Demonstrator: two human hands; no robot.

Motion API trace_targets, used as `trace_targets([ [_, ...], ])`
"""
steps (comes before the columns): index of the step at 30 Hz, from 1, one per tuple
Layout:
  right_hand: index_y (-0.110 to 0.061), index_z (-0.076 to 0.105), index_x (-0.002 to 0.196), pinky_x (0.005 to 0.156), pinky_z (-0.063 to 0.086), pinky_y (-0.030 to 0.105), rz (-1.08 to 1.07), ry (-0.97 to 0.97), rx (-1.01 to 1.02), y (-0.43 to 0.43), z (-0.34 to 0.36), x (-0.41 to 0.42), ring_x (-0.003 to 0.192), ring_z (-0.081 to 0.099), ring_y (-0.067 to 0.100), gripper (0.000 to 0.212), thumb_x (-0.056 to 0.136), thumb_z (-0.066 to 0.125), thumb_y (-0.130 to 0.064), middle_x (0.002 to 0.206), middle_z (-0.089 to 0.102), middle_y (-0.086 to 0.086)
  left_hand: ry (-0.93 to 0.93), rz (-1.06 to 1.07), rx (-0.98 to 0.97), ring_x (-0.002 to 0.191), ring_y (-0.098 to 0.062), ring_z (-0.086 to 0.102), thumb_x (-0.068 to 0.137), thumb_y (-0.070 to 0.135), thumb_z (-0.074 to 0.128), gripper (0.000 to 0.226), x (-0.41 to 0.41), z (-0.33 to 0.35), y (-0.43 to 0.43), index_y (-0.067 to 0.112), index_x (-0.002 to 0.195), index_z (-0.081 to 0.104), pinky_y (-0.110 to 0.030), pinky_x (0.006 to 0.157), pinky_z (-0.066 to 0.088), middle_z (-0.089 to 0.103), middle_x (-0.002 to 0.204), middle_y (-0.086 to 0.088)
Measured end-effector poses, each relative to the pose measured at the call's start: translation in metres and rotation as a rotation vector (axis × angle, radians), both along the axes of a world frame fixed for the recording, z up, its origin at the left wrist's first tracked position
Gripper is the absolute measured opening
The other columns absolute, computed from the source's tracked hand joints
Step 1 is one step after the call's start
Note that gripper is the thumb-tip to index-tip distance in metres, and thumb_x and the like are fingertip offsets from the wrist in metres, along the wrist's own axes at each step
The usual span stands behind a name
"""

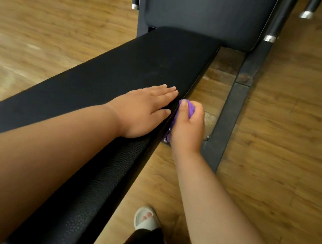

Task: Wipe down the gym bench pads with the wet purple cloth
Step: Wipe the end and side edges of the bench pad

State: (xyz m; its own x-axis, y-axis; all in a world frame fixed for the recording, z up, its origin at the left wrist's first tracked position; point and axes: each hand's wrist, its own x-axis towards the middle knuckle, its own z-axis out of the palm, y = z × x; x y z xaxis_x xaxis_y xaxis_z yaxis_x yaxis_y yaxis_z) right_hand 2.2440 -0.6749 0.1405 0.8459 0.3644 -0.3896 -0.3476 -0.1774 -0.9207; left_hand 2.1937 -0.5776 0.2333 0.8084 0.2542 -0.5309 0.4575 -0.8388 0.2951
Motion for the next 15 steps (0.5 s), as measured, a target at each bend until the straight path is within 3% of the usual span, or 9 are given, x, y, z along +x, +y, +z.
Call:
trace_targets([
  [5,-0.021,0.051,0.098,0.064,0.038,0.005,-0.08,-0.096,0.07,-0.004,0.0,-0.026,0.077,0.052,-0.003,0.007,0.1,0.047,-0.027,0.092,0.058,-0.008,-0.006,-0.005,-0.011,0.145,0.003,0.002,0.105,0.03,0.032,0.051,0.0,-0.003,0.0,0.026,0.154,0.017,-0.005,0.104,-0.006,0.01,0.16,0.015],
  [11,-0.023,0.048,0.095,0.06,0.036,0.004,-0.056,-0.195,0.032,0.006,-0.013,0.003,0.074,0.052,-0.002,0.007,0.1,0.046,-0.027,0.085,0.054,-0.014,0.021,-0.004,-0.01,0.145,0.003,0.001,0.105,0.032,0.028,0.051,-0.002,-0.004,-0.002,0.029,0.154,0.016,-0.018,0.117,-0.001,0.009,0.16,0.018],
  [15,-0.022,0.051,0.094,0.064,0.041,0.013,-0.084,-0.269,0.101,0.006,-0.02,-0.007,0.077,0.053,0.006,0.009,0.1,0.048,-0.028,0.087,0.057,-0.008,0.033,0.008,-0.002,0.145,0.004,0.0,0.105,0.032,0.029,0.051,0.0,-0.006,-0.001,0.028,0.154,0.016,-0.01,0.11,-0.002,0.008,0.16,0.018],
])
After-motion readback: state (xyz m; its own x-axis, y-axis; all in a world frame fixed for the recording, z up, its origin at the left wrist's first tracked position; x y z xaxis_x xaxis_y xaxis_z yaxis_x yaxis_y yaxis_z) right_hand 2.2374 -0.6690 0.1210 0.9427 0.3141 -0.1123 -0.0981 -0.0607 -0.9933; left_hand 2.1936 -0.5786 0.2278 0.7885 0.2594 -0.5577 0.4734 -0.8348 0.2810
